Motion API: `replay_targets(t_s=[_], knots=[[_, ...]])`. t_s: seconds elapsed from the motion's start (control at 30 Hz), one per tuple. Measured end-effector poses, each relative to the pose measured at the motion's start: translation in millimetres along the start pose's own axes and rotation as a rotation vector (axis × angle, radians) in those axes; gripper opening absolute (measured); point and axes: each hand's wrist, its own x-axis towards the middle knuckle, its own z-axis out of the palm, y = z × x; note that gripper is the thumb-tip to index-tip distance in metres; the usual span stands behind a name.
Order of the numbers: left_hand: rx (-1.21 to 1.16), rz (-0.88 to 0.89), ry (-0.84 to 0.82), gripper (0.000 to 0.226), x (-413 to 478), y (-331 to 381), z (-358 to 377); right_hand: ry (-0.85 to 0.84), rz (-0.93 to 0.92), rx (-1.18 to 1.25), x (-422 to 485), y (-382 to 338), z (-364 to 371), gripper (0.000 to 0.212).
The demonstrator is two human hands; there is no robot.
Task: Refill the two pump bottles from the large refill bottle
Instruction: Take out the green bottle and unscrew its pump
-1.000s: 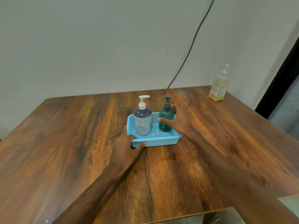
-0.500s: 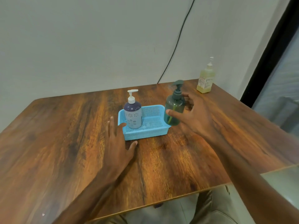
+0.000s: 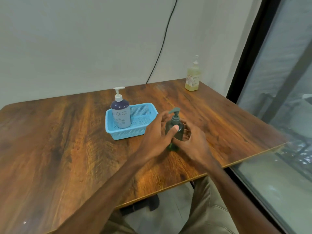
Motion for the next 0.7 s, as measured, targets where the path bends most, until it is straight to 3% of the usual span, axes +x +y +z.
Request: replay_targets(t_s=[0.17,0.33,0.7], knots=[[0.093,0.091,-0.038,0.034,27,-6,9,-0.009,0.02,0.08,2,10,10,0.063],[0.024,0.071,-0.046,0.037,29,-11,4,-0.011,0.042,0.106,4,12,11,0.065],[-0.07,0.0,0.212,0.03,22,-6,30,-0.015,0.049,0.174,6,20,15,0.064]])
